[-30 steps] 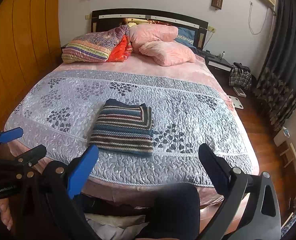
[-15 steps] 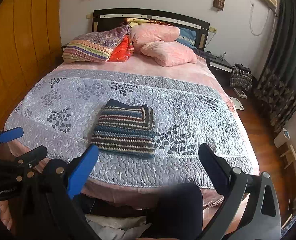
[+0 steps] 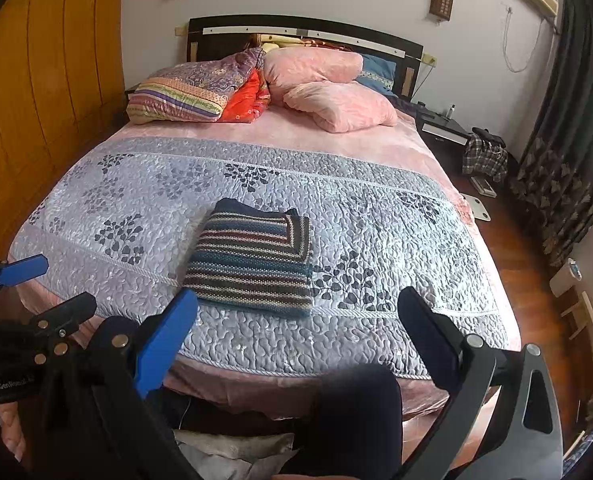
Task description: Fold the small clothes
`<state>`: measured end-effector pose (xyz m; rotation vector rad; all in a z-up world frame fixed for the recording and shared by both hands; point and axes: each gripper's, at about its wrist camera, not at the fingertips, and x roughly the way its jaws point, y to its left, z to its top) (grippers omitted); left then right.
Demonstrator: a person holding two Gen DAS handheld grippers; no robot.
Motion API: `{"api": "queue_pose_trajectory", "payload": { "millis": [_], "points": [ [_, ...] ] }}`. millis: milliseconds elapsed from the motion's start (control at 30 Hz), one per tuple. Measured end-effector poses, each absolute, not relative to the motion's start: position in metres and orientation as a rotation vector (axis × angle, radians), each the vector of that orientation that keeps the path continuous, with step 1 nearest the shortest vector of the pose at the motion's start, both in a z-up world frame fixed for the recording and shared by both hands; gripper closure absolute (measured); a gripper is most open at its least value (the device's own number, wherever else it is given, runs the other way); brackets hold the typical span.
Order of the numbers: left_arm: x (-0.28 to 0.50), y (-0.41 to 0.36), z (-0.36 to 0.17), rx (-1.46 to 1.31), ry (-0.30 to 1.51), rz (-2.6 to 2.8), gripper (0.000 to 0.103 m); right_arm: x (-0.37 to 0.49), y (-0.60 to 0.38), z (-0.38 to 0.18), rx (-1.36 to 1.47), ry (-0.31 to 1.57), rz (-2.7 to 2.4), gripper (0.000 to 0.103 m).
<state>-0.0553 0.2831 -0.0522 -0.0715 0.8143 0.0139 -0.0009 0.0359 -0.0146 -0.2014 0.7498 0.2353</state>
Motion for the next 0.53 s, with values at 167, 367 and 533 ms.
{"api": "queue_pose_trajectory", "payload": {
  "millis": [167, 367, 533],
  "points": [
    [-0.0553, 0.2842, -0.0538, -0.071, 0.817, 0.019, 0.015, 0.0007, 0.0375, -0.0151, -0.198, 0.750, 0.242, 0.003],
    [-0.0584, 0.2839, -0.0544, -0.068, 0.813, 0.027, 0.015, -0.0028, 0.0339, -0.0149, -0.195, 0.740, 0.247, 0.003],
    [-0.0619, 0.2792, -0.0540, -0.064, 0.809, 0.026, 0.015, -0.0048, 0.0308, -0.0138, -0.190, 0.738, 0.243, 0.003]
  ]
}}
